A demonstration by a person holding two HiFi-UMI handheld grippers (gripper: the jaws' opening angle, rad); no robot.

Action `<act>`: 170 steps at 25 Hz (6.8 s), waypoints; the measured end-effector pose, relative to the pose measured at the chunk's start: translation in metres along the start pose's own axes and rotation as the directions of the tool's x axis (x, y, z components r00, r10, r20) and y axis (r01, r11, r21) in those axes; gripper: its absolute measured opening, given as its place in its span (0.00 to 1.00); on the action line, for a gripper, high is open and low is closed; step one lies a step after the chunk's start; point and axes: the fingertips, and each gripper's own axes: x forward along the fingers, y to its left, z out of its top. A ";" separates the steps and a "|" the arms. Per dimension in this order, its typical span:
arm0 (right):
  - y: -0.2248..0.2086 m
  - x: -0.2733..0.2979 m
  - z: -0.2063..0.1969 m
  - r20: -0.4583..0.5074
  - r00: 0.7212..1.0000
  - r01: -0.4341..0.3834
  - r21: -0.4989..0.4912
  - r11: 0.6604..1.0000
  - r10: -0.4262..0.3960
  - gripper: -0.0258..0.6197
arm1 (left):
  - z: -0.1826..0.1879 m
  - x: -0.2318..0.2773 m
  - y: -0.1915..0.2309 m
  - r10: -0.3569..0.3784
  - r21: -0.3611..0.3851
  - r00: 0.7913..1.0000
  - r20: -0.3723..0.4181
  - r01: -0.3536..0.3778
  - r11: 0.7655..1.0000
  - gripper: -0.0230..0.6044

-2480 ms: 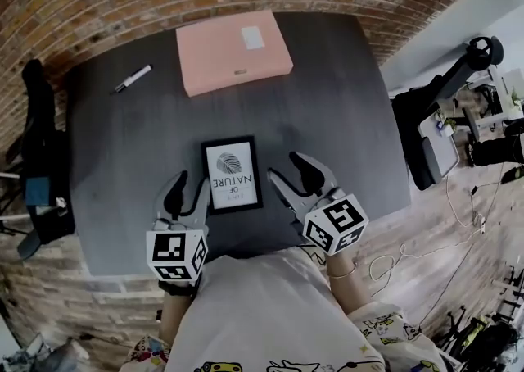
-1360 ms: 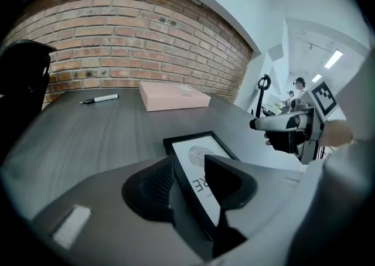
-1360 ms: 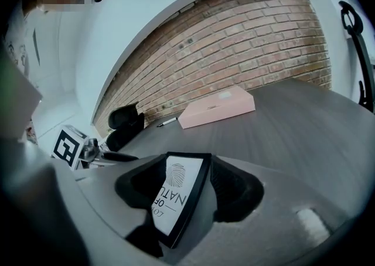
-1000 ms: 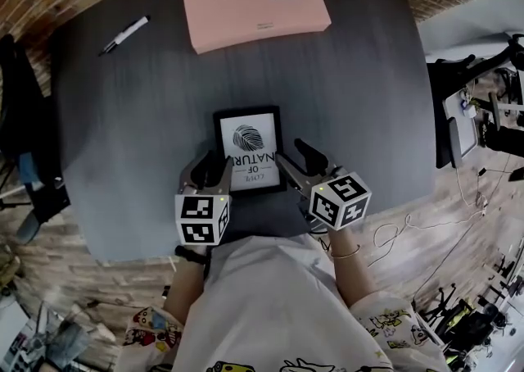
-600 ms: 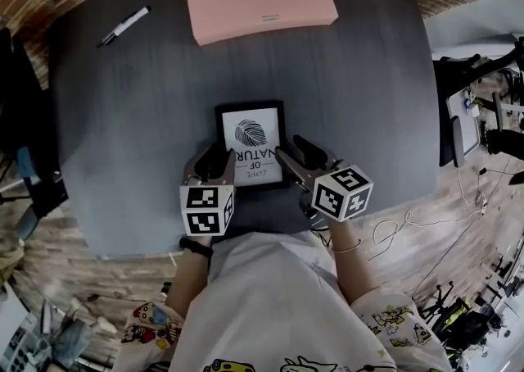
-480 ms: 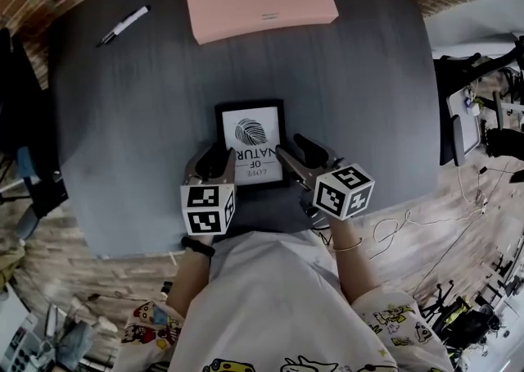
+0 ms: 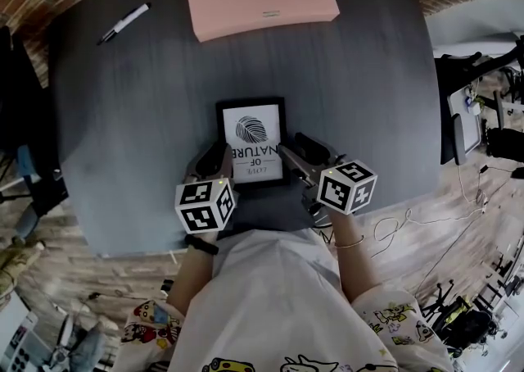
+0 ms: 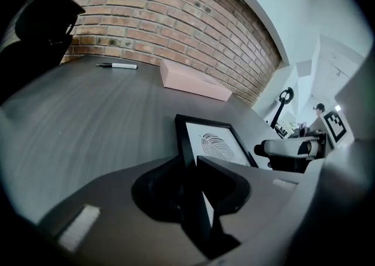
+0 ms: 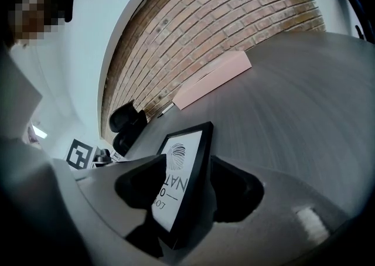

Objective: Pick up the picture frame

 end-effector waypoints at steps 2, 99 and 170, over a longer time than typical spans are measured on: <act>0.000 0.002 -0.001 -0.007 1.000 -0.013 0.029 1.000 0.013 0.40 | 0.000 0.000 0.002 -0.003 -0.022 1.000 -0.001 0.003 1.000 0.17; 0.083 -0.004 0.027 -0.077 0.869 -0.448 0.297 0.843 0.488 0.06 | 0.067 -0.080 -0.005 -0.015 -0.020 0.964 0.267 0.021 1.000 0.23; 0.114 -0.128 0.110 0.401 0.916 0.240 -0.527 0.815 -0.011 0.06 | 0.110 -0.169 -0.037 -0.056 0.268 0.890 0.453 -0.076 0.960 0.06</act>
